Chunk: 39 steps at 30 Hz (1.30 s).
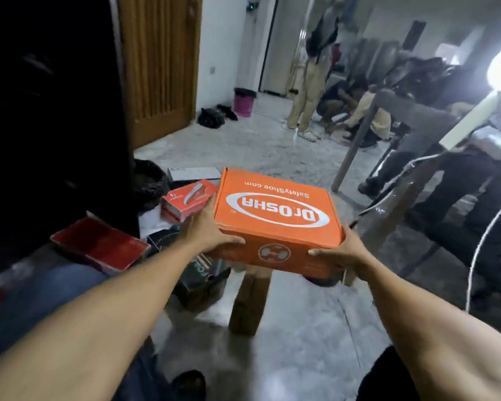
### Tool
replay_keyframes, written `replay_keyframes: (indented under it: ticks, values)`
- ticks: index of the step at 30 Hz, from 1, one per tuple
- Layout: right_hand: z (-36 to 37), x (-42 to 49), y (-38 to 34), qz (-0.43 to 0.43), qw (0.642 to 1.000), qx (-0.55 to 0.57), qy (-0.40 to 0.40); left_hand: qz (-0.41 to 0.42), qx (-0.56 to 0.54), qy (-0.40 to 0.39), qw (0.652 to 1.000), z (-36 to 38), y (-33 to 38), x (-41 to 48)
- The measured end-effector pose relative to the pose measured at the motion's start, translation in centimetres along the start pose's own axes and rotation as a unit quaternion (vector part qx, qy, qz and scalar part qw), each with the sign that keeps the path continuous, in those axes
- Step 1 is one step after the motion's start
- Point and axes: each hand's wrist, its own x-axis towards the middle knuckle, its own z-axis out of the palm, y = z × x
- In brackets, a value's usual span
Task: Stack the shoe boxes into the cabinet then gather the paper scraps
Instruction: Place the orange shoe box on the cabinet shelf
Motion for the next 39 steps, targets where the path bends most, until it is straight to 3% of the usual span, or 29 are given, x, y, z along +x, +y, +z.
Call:
replay_keyframes:
  ticks: [9,15,19,30,39]
  values:
    - [15.4,2.9,-10.5,-0.162,0.977,0.046,-0.134,-0.122,0.097,0.176,0.972,-18.1,-6.5,-9.5]
    - [24.3,1.8,-15.0,-0.202,0.936,0.092,-0.274,-0.185,0.139,0.241,0.942,-25.0,-7.7,-16.8]
    - [29.0,2.3,-17.6,-0.239,0.914,0.102,-0.311,-0.229,0.154,0.271,0.922,-28.6,-8.5,-19.5]
    - [37.7,3.0,-20.2,-0.296,0.889,0.079,-0.341,-0.287,0.056,0.357,0.887,-29.4,-13.6,-22.0]
    - [42.5,6.5,-21.9,-0.306,0.867,-0.02,-0.393,-0.356,-0.064,0.343,0.867,-28.1,-22.7,-20.1]
